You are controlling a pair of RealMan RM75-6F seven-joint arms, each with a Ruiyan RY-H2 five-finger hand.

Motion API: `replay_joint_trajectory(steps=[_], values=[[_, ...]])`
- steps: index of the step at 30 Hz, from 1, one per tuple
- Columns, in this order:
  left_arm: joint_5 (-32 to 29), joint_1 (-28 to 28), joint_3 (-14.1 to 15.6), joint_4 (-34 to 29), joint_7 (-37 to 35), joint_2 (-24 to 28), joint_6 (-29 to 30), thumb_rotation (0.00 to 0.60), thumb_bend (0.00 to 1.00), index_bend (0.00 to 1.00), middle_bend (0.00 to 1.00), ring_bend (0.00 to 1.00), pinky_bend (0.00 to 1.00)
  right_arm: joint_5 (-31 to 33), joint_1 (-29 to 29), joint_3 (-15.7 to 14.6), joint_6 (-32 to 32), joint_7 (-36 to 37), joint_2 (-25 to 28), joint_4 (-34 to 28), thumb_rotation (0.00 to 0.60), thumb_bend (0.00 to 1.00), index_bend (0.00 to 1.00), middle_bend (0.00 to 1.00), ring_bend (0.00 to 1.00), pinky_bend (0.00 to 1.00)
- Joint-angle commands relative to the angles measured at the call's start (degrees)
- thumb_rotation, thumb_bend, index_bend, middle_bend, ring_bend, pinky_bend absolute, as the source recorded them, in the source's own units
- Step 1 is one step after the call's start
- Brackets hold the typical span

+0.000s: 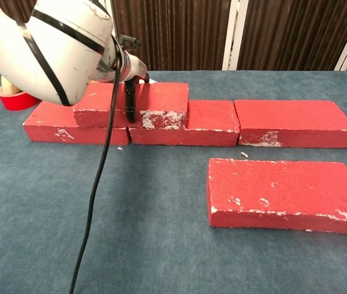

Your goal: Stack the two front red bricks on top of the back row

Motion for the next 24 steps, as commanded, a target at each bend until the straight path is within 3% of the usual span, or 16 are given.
replay_joint_trajectory(steps=[1, 24], values=[[0.33, 0.1, -0.5, -0.25, -0.34, -0.08, -0.01, 0.6, 0.26, 0.0, 0.0, 0.0, 0.05, 0.03, 0.01, 0.02, -0.01, -0.04, -0.03, 0.04, 0.6, 0.0, 0.15, 0.12, 0.04, 0.0], [1.77, 0.41, -1.76, 0.07, -0.04, -1.54, 1.61, 0.6, 0.23, 0.0, 0.0, 0.0, 0.05, 0.0, -0.22, 0.11, 0.48, 0.31, 0.13, -0.3, 0.6, 0.0, 0.15, 0.12, 0.04, 0.0]])
